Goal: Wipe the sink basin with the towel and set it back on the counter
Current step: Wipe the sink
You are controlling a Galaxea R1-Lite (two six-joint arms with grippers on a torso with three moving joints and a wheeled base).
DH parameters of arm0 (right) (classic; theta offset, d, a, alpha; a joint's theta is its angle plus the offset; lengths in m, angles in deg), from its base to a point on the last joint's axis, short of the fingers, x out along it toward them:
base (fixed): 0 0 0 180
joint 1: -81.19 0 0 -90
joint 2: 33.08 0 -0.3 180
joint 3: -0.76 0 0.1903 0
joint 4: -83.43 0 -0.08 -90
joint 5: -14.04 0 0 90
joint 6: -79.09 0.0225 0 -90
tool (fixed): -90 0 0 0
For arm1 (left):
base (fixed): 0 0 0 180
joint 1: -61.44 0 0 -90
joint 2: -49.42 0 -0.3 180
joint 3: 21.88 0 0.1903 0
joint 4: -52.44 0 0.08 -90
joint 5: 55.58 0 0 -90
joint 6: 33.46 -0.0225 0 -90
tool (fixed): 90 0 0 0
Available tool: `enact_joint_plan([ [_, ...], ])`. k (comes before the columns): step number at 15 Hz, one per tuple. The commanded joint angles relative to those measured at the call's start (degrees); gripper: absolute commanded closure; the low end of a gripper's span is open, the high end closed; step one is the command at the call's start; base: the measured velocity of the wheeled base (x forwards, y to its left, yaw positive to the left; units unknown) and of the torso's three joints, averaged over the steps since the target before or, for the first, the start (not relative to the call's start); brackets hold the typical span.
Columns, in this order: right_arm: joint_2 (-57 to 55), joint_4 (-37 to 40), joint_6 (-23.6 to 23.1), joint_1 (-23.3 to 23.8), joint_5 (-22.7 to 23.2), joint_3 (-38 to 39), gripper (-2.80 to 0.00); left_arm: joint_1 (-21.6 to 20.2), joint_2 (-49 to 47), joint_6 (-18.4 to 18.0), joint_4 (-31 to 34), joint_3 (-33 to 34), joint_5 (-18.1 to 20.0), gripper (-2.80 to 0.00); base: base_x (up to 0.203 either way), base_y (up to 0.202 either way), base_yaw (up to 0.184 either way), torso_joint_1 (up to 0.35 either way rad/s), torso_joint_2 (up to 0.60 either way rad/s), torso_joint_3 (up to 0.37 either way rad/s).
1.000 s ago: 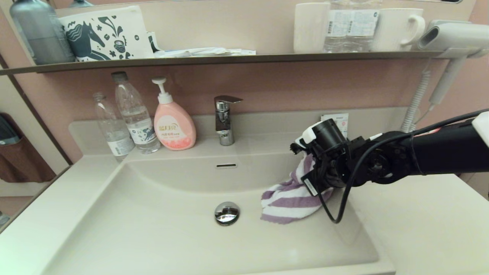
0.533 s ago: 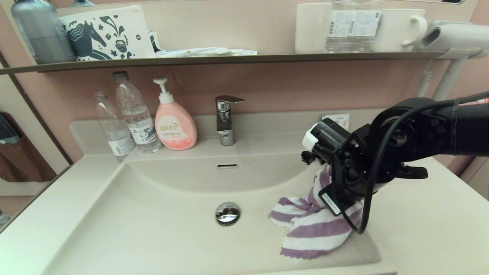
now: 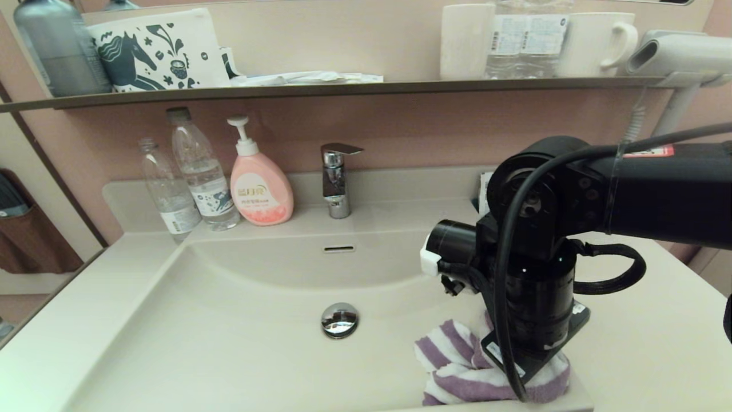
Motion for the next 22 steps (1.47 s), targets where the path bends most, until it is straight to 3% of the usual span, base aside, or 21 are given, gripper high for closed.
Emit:
enact_joint_plan([
  [1, 1.18, 0.64, 0.06, -0.69, 0.56, -1.38, 0.0, -0.02, -0.08, 0.06, -0.06, 0.0, -0.02, 0.0, 0.0, 0.0, 0.0, 0.0, 0.0, 0.0],
  [6, 11.29, 3.83, 2.27, 0.44, 1.38, -3.77, 0.0, -0.02, -0.08, 0.06, -0.06, 0.0, -0.02, 0.0, 0.0, 0.0, 0.0, 0.0, 0.0, 0.0],
  [10, 21.73, 1.96, 5.65, 5.25, 0.1, -3.98, 0.0, -0.02, -0.08, 0.06, -0.06, 0.0, -0.02, 0.0, 0.0, 0.0, 0.0, 0.0, 0.0, 0.0],
  [13, 27.06, -0.58, 8.52, 13.58, -2.56, -3.93, 0.0, -0.02, -0.08, 0.06, -0.06, 0.0, -0.02, 0.0, 0.0, 0.0, 0.0, 0.0, 0.0, 0.0],
  [18, 30.83, -1.2, 5.82, 33.93, -2.86, -2.05, 0.0, -0.02, -0.08, 0.06, -0.06, 0.0, -0.02, 0.0, 0.0, 0.0, 0.0, 0.0, 0.0, 0.0],
  [20, 30.76, -2.32, 5.0, 37.55, -2.46, 1.13, 0.0, -0.02, -0.08, 0.06, -0.06, 0.0, -0.02, 0.0, 0.0, 0.0, 0.0, 0.0, 0.0, 0.0],
  [22, 30.54, -6.35, 4.91, 38.28, -2.04, 5.87, 0.0, -0.02, -0.08, 0.06, -0.06, 0.0, -0.1, 0.0, 0.0, 0.0, 0.0, 0.0, 0.0, 0.0],
])
